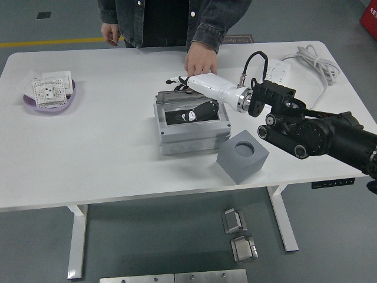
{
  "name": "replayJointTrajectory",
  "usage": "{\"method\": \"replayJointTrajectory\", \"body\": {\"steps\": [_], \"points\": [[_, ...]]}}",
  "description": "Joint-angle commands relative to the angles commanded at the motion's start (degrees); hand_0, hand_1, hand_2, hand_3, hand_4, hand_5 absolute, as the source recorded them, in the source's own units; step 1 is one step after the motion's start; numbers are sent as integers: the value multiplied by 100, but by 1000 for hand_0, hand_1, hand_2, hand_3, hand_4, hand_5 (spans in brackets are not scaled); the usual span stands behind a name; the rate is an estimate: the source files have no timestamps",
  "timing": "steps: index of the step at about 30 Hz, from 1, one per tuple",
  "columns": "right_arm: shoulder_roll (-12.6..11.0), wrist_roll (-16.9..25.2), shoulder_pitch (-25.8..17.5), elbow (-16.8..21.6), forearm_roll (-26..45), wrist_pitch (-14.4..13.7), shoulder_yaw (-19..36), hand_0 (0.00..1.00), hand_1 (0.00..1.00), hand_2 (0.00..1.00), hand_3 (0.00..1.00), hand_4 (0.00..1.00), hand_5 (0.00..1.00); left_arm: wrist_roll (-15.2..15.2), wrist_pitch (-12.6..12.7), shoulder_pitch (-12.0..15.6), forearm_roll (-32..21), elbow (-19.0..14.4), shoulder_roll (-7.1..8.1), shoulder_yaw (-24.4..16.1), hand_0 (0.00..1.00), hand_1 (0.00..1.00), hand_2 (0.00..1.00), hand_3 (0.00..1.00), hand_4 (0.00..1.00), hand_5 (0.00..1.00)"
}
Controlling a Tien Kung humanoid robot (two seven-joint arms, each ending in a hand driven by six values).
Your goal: Pick up the cylinder from the cube,place it in the box,flap close box
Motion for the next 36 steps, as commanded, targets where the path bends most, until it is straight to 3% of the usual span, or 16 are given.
{"method": "replayJointTrajectory", "body": {"steps": [9,24,29,36], "points": [[-222,-103,-323,384,-316,31,311,839,753,794,934,792,422,-6,0,61,2,2,-25,-11,710,741,574,746,505,175],[-330,-139,-784,397,-445,13,838,830,748,792,936,790,420,28,-11,115,169,2,-76,-133,710,741,574,746,506,176],[-689,-292,-1159,785,-893,68,1462,828,748,788,936,787,416,68,-32,181,329,2,-85,-283,709,740,573,745,507,177],[-1546,-725,-2002,1790,-1642,394,2733,824,745,786,934,786,414,154,-69,363,686,2,-102,-698,709,740,572,746,507,177]]}}
